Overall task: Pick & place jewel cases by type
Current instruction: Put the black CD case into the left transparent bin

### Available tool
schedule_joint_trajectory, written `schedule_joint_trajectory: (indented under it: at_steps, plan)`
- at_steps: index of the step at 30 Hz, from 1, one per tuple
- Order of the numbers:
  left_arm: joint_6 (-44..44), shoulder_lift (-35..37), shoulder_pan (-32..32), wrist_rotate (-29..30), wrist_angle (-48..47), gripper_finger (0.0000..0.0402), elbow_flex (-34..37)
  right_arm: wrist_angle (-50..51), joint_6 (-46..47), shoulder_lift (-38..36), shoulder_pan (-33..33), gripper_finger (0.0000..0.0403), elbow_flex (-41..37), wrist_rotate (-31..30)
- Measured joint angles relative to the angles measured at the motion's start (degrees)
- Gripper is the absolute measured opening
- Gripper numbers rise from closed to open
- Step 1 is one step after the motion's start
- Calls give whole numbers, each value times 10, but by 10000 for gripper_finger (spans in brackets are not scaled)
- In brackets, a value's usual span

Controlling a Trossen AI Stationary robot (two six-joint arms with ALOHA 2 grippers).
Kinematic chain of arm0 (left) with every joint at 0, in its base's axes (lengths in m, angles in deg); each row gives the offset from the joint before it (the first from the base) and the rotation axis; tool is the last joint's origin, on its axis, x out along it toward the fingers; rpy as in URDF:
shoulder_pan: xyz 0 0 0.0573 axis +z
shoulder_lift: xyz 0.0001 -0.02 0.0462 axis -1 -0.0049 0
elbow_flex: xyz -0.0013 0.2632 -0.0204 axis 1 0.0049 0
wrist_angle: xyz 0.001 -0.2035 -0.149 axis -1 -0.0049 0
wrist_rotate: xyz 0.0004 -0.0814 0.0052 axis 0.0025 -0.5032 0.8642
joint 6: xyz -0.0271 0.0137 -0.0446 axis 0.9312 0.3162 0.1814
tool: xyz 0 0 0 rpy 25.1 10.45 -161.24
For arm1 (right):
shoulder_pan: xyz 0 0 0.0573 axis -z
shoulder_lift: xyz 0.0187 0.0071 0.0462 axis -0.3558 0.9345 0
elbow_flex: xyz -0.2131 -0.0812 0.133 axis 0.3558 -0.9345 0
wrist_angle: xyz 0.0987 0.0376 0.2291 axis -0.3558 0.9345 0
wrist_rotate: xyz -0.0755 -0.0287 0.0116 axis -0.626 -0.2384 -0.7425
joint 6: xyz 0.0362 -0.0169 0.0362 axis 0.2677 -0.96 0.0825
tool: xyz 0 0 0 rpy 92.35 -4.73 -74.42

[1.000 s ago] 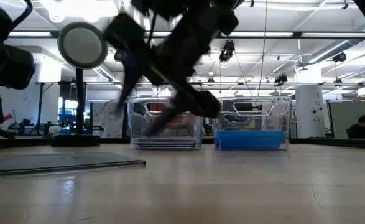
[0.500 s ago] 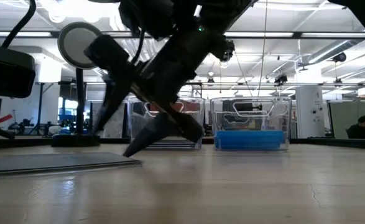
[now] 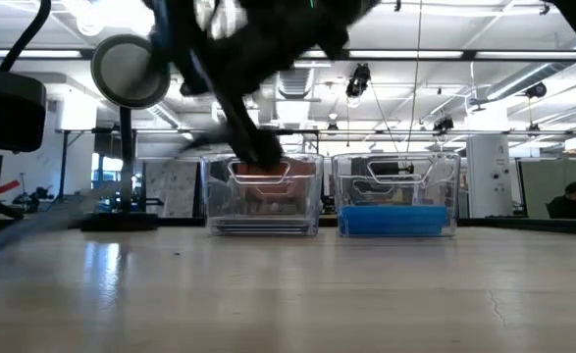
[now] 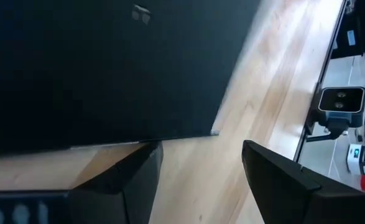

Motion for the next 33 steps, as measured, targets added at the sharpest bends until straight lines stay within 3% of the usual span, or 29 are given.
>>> schedule_joint_trajectory:
  at_steps: [6, 13, 18, 23, 27, 33]
  plan:
    - [-9, 0, 0, -1, -1, 213, 0, -5, -39, -2, -9, 233, 39, 11]
    - [-10, 0, 0, -1, 0, 213, 1, 2, -7, 27, -14, 233, 47, 0]
    - [-7, 0, 1, -1, 0, 213, 1, 121, 6, 19, -13, 233, 46, -133]
    - [-5, 0, 1, -1, 0, 213, 1, 162, -10, 31, 0, 233, 45, -147]
    - [-5, -1, 1, -1, 3, 213, 1, 158, -26, 27, -9, 233, 46, -219]
    - [-5, -1, 1, -3, 5, 213, 2, 158, -48, 29, -7, 233, 29, -231]
